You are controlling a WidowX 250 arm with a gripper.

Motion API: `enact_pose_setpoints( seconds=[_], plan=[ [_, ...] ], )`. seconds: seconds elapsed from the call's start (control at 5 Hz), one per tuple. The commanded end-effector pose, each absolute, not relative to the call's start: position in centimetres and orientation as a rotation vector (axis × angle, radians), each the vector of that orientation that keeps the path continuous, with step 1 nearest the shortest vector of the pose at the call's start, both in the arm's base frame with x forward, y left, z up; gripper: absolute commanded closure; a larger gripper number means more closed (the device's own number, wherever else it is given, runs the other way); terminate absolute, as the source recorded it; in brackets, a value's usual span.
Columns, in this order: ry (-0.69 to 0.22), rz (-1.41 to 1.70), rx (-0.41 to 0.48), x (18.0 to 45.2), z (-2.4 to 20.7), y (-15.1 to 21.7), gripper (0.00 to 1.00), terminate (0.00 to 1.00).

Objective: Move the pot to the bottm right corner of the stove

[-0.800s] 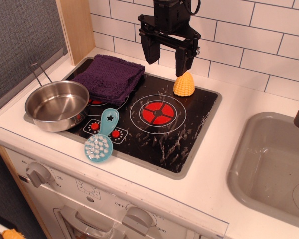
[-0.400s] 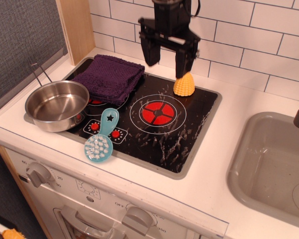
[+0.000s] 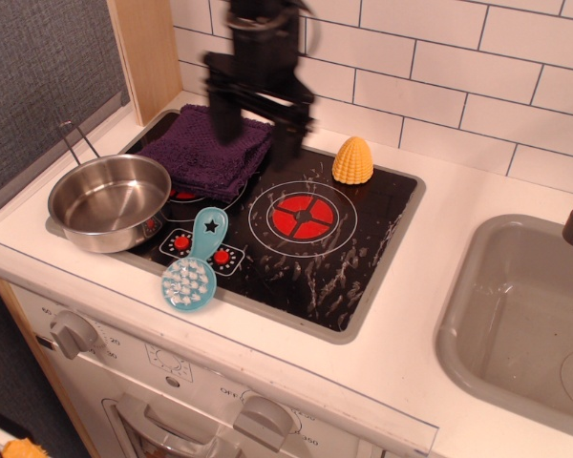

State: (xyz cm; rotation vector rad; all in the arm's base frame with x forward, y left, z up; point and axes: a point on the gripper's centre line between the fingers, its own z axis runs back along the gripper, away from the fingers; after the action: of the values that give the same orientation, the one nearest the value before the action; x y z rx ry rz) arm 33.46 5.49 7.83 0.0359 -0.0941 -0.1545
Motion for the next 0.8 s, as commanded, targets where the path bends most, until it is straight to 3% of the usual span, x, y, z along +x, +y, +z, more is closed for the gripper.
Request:
enact_pose_setpoints(
  seconds=[0.0, 0.4, 0.6],
  plan=[
    [-0.011, -0.077, 0.134, 28.9, 7.1, 11.0, 0.0, 0.0],
    [0.079, -0.099, 0.155, 26.5, 4.6, 14.2, 0.0, 0.0],
    [0.095, -0.08, 0.12, 26.2, 3.4, 14.5, 0.0, 0.0]
  ],
)
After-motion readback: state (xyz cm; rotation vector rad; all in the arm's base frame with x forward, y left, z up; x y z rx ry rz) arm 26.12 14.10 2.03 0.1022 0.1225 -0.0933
